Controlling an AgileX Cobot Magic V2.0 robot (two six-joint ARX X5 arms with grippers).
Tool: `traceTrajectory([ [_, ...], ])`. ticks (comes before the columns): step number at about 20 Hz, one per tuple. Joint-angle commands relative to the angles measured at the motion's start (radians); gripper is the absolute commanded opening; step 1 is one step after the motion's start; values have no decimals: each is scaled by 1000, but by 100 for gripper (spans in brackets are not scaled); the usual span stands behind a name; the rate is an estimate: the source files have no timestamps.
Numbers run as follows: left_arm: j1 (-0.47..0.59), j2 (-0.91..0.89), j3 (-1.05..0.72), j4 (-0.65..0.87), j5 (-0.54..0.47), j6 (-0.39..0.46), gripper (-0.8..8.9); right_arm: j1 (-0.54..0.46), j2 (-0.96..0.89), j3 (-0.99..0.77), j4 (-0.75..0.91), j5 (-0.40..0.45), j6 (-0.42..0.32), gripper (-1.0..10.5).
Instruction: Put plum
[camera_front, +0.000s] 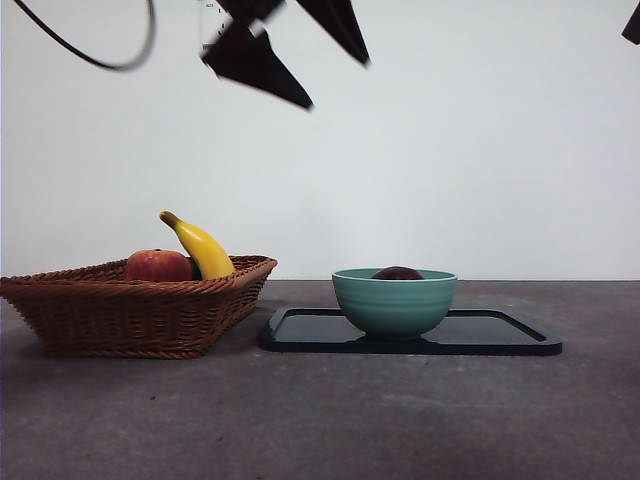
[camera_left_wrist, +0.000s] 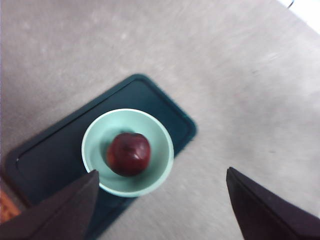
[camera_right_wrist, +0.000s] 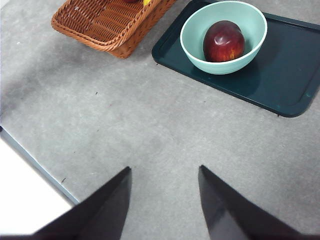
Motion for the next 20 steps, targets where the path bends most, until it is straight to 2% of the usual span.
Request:
traceTrajectory([
  [1,-20,89,61,33,-9,13,406,6,4,3,10,-3,3,214],
  [10,-70,307,89,196,-113,21,405,6,4,3,3,-3,3,214],
  [20,-106,441,89,226,-162,40,405,6,4,3,-15,-3,2,214],
])
